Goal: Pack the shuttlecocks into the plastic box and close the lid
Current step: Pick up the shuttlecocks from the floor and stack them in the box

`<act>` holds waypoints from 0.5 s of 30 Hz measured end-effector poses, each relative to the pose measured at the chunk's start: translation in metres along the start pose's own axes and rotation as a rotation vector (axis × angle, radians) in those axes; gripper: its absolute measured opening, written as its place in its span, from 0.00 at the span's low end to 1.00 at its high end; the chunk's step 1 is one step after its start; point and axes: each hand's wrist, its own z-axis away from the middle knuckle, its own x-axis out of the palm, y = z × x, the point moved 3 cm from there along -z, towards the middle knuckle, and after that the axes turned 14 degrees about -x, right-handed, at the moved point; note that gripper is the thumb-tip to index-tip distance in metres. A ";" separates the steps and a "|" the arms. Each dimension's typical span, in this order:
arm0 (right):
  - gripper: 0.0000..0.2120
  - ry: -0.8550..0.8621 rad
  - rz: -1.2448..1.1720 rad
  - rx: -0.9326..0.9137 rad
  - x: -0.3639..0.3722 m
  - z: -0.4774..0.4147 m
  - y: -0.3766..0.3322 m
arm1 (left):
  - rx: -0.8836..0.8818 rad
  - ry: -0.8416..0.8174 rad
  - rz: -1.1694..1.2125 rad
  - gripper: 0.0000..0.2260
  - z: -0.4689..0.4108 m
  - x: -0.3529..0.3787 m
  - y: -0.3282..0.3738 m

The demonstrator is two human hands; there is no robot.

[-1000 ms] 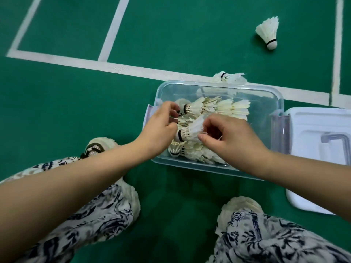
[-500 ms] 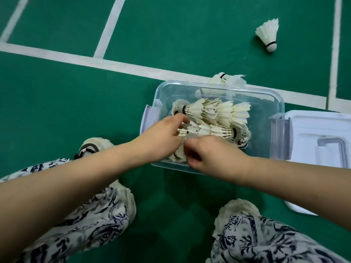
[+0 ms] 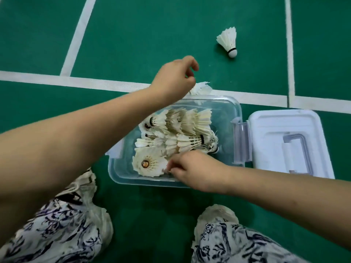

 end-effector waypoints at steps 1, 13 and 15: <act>0.11 0.042 -0.020 -0.006 -0.004 0.003 0.001 | -0.005 -0.020 -0.054 0.15 -0.013 0.005 0.002; 0.10 0.170 -0.165 -0.014 -0.021 0.018 0.008 | -0.329 -0.468 -0.183 0.40 -0.082 0.057 -0.011; 0.09 0.166 -0.192 -0.023 -0.020 0.017 0.006 | -0.331 -0.480 -0.243 0.41 -0.087 0.066 -0.015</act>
